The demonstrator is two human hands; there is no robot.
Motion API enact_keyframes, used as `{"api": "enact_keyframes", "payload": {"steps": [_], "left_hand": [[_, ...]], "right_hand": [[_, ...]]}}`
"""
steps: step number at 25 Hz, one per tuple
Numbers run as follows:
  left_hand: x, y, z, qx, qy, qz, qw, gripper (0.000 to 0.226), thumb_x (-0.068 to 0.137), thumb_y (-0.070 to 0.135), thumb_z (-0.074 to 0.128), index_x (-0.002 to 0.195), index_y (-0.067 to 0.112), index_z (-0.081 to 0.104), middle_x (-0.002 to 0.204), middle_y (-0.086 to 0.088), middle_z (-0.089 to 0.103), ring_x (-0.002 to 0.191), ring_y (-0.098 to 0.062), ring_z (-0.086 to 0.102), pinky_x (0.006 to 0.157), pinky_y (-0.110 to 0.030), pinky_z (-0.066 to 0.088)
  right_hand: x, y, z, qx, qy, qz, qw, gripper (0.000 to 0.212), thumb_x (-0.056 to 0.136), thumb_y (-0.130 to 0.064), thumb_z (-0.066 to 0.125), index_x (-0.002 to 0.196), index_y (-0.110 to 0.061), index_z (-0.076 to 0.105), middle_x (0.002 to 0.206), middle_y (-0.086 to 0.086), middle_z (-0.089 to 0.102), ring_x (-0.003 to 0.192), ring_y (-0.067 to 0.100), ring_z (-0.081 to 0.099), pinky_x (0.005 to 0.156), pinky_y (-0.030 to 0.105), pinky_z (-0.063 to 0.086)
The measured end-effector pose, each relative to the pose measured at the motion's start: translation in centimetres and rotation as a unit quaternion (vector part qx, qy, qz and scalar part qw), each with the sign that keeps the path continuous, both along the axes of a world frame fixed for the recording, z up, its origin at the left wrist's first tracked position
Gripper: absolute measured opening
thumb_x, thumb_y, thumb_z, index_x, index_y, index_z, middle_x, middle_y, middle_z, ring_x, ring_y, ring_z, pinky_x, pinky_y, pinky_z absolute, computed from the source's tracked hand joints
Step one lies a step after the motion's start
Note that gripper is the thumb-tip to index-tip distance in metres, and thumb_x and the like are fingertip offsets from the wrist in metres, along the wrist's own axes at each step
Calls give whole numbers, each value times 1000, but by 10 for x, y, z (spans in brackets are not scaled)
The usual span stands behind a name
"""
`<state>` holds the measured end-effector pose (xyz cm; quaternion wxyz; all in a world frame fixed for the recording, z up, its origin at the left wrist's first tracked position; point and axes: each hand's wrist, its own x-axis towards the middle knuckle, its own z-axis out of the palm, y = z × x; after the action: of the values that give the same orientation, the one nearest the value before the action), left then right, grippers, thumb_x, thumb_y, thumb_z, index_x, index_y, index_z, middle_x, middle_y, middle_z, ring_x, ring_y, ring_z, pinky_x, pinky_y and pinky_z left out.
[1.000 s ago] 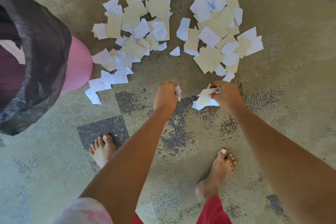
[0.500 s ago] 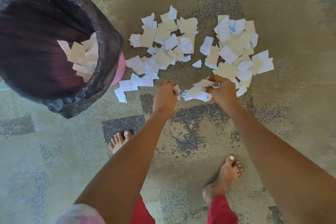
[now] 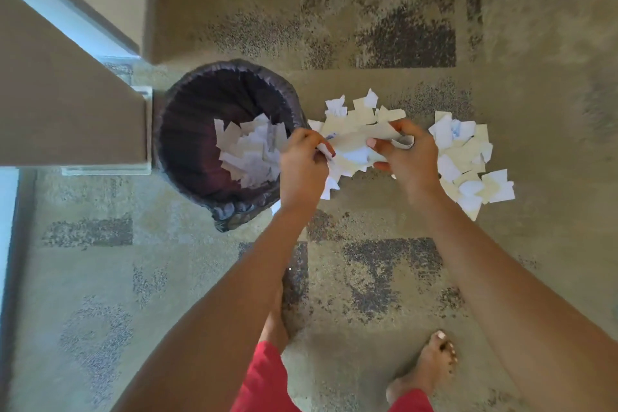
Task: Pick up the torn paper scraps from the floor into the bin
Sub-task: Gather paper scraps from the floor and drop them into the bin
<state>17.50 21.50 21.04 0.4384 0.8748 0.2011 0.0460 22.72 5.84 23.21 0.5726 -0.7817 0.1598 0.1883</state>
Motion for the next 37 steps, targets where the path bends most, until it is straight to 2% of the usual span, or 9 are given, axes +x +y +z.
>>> {"api": "enact_keyframes", "payload": {"steps": [4,7,12,18,23,26,28,31,37], "left_hand": [[2,75,17,35,-18,97,995,25,71,-7,47,68,6,68,88,-11,66,76,-18,61,65,-25,46],[-5,118,11,43,63,156,985,16,83,-1,54,82,1,69,91,-14,65,79,-28,63,64,-30,44],[-14,157,-5,16,203,155,967,19,88,6,63,106,8,69,110,-15,61,94,-30,62,69,-29,44],[-19,172,-13,-29,260,116,958,43,82,3,65,124,12,59,121,-13,58,107,-31,59,85,-38,50],[-30,173,-9,-27,231,93,968,47,83,3,60,129,13,55,121,-12,57,110,-31,56,90,-46,51],[-39,161,-12,-35,183,100,977,39,86,5,59,124,14,58,120,-8,59,108,-25,58,91,-46,51],[-49,147,-16,-46,157,110,980,36,87,8,61,122,15,58,120,-4,60,107,-22,59,90,-45,53],[-60,122,-22,-63,117,154,979,31,88,9,62,118,17,61,114,1,63,102,-18,61,86,-44,54],[-65,68,-11,-31,-17,162,986,18,89,12,54,104,11,64,99,-5,63,84,-22,63,68,-42,54]], "right_hand": [[18,62,31,54,-21,8,998,21,79,-11,77,89,-24,65,95,1,65,82,18,68,63,40,62],[23,106,33,63,-23,36,997,21,79,-12,77,89,-25,64,90,-4,66,85,19,69,62,39,61],[14,170,5,-44,-26,96,994,25,74,-25,79,91,-30,60,90,-5,65,89,25,67,69,49,59],[13,204,-17,-196,-31,196,960,70,58,-39,88,113,-15,52,114,9,58,105,31,56,86,49,51],[12,205,-18,-190,31,269,944,92,57,-47,88,132,-20,42,130,12,45,122,32,45,103,46,41],[5,199,-21,-151,13,262,953,66,74,-47,77,129,-20,52,126,9,50,116,21,48,93,29,40],[-3,194,-26,-162,-55,263,950,35,89,-35,65,117,-15,65,114,11,61,106,22,56,87,26,43],[-11,182,-34,-193,-143,268,933,17,91,-15,61,101,-8,73,98,13,71,91,24,64,76,18,42],[-2,160,-35,-90,-158,309,934,16,86,-5,61,99,-13,63,84,3,71,79,20,69,68,36,57]]}}
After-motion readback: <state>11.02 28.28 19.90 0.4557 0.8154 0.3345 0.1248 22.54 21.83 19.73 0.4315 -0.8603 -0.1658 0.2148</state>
